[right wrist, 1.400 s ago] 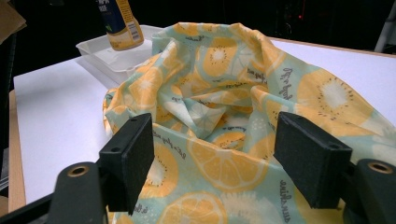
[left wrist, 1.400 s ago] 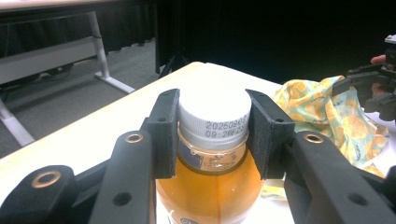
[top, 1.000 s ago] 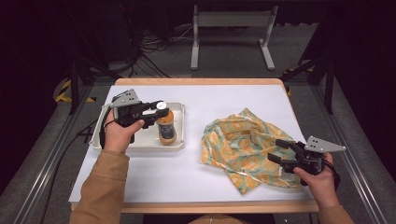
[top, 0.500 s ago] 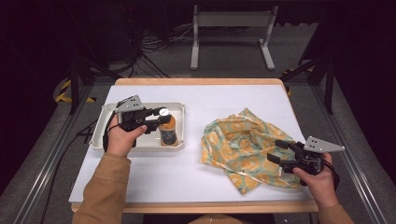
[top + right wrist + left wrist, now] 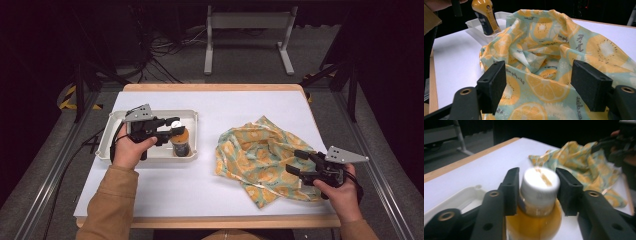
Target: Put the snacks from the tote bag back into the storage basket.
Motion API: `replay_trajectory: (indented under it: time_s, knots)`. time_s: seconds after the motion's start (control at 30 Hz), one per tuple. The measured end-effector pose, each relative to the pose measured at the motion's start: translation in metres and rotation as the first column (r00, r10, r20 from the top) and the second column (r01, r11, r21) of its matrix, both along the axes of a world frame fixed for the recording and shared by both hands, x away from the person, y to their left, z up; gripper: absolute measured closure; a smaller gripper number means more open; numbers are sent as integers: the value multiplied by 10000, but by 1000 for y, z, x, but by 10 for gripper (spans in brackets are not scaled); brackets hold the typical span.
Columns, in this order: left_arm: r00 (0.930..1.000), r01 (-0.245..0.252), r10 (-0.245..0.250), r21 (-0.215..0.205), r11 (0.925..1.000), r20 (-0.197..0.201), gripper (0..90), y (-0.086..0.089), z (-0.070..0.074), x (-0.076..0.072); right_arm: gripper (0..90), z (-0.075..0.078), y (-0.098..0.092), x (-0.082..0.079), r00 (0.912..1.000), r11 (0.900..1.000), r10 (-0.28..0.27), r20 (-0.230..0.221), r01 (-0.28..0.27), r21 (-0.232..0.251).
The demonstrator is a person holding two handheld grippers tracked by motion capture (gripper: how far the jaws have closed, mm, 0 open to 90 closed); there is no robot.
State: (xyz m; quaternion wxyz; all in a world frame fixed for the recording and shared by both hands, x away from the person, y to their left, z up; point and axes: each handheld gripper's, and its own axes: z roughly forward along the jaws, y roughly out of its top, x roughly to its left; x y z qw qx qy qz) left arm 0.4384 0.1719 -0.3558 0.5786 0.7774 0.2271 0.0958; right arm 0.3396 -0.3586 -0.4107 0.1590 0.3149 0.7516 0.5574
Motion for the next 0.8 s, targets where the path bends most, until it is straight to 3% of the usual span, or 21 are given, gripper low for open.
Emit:
replay_trajectory:
  time_s: [0.17,0.27,0.37,0.57,0.73,0.8]
  knots:
    - [9959,-888,884,221,9958,176,237,-4,11,-6,287,0,0,0,10000,10000,-8,-50,8,7]
    - [9913,-1250,1238,257,9918,438,131,-3,17,-9,287,0,0,0,10000,10000,-13,-52,13,2]
    - [9895,-1361,1351,156,9906,513,112,-2,24,-16,286,0,0,0,10000,10000,-12,-73,12,12]
    - [9848,-1581,1548,380,9867,786,109,7,37,-37,285,0,2,2,10000,10000,13,-67,-13,-21]
    - [9854,-1570,1536,427,9867,739,105,18,41,-49,283,0,4,3,9999,9999,65,-85,-66,-90]
    - [9823,-1747,1693,664,9824,796,105,27,40,-56,283,0,5,3,10000,9999,52,-84,-53,-97]
